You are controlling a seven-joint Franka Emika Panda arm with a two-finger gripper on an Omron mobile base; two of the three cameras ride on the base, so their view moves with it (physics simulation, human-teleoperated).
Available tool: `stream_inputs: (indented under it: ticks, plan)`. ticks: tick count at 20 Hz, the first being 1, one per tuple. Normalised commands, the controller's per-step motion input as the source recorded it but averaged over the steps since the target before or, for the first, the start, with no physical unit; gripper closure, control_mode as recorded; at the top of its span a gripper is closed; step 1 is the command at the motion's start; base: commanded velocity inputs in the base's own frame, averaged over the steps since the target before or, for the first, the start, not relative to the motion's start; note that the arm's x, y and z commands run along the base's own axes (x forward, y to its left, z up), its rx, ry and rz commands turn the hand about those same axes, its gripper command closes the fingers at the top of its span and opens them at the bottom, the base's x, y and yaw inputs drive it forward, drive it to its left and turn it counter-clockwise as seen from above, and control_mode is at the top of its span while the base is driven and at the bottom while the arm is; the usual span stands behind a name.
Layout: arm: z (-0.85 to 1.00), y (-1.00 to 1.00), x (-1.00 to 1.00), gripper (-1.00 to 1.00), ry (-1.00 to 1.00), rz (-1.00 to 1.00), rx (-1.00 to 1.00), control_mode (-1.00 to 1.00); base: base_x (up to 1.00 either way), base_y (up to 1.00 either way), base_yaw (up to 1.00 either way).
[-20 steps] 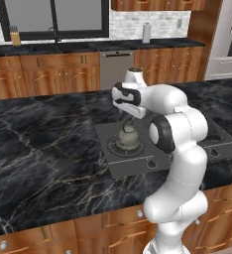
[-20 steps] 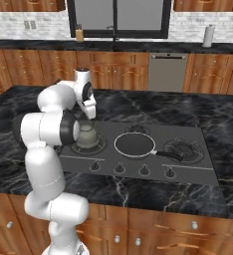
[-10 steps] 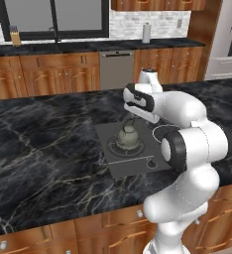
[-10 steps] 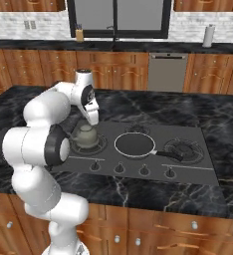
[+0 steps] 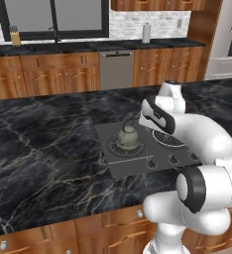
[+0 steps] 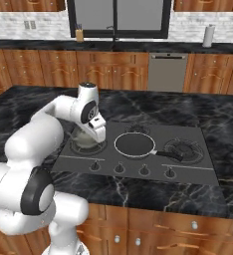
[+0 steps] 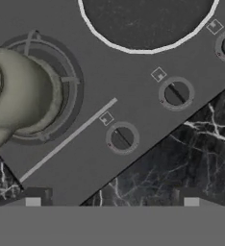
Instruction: Pick the kettle from the counter and place it on a stove burner. Then turn the burner on.
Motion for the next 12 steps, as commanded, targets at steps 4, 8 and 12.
stream_inputs:
  ticks: [4, 8, 12]
  plan:
    - [-0.47, 0.0, -0.42, -1.0, 0.05, 0.42, -0.09, -1.0, 0.0, 0.0, 0.0]
    - [-0.47, 0.0, -0.15, -1.0, 0.07, 0.4, -0.09, -1.0, 0.0, 0.0, 0.0]
    - [-0.01, 0.0, 0.0, -1.0, 0.0, 0.05, -0.01, -1.0, 0.0, 0.0, 0.0]
